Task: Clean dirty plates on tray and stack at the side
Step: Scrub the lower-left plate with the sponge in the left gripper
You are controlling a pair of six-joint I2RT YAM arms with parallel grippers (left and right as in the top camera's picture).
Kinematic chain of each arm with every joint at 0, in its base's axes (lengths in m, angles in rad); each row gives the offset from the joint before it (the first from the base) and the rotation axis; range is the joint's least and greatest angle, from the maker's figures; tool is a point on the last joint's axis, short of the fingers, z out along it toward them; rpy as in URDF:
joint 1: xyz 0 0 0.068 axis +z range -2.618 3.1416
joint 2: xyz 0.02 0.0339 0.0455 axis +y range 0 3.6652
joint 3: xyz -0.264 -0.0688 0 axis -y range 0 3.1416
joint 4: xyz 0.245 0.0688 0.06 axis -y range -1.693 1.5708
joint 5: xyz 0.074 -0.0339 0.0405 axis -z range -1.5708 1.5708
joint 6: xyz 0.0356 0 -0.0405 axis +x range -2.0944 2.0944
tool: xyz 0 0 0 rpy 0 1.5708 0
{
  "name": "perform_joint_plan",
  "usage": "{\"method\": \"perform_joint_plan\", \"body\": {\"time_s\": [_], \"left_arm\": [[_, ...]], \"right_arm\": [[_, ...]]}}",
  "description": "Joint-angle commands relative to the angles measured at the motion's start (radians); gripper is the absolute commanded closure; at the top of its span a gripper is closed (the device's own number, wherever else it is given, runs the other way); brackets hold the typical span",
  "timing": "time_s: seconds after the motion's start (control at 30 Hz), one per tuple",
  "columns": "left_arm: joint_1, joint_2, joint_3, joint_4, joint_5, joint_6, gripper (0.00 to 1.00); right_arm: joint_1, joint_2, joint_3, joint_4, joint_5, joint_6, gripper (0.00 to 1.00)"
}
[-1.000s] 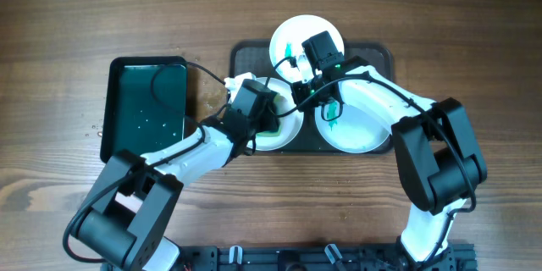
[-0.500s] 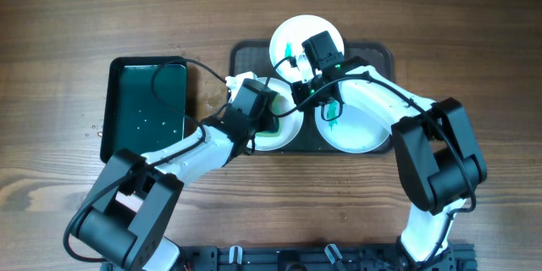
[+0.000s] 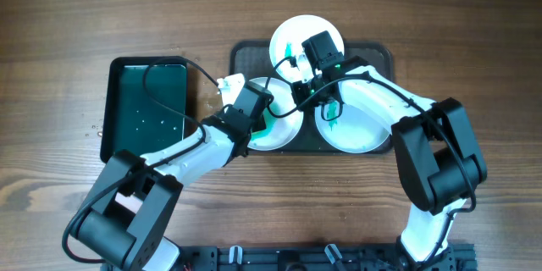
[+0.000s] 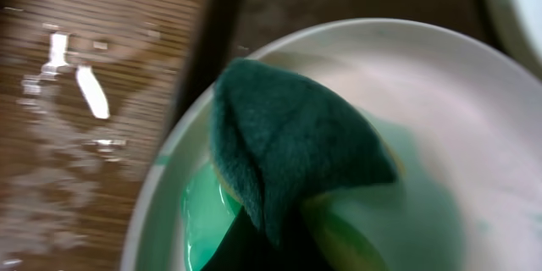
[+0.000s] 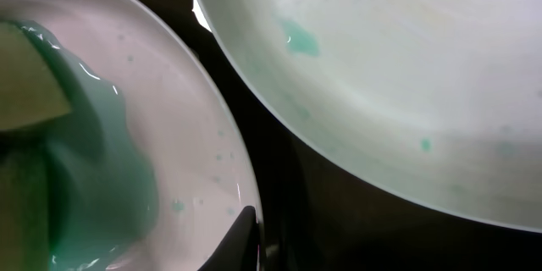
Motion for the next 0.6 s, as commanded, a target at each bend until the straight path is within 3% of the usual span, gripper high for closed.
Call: {"method": "perform_joint_plan", "body": {"time_s": [0.0, 0.17, 0.4, 0.57], "left_arm": [[0.009, -0.012, -0.018, -0.045, -0.204, 0.048, 0.96], [0.009, -0.076, -0.018, 0.001, -0.144, 0.049, 0.96], [0.007, -0.103, -0.018, 0.153, 0.294, 0.041, 0.96], [0.009, -0.033, -0.018, 0.085, 0.27, 0.043, 0.96]], "right_arm": [[0.003, 0.021, 0.005, 0.009, 0.014, 0.002, 0.89], [0.003, 0.021, 0.005, 0.008, 0.014, 0.002, 0.9], [0.003, 0.021, 0.005, 0.009, 0.013, 0.011, 0.9], [0.003, 0.021, 0.005, 0.014, 0.014, 0.024, 0.9]]}}
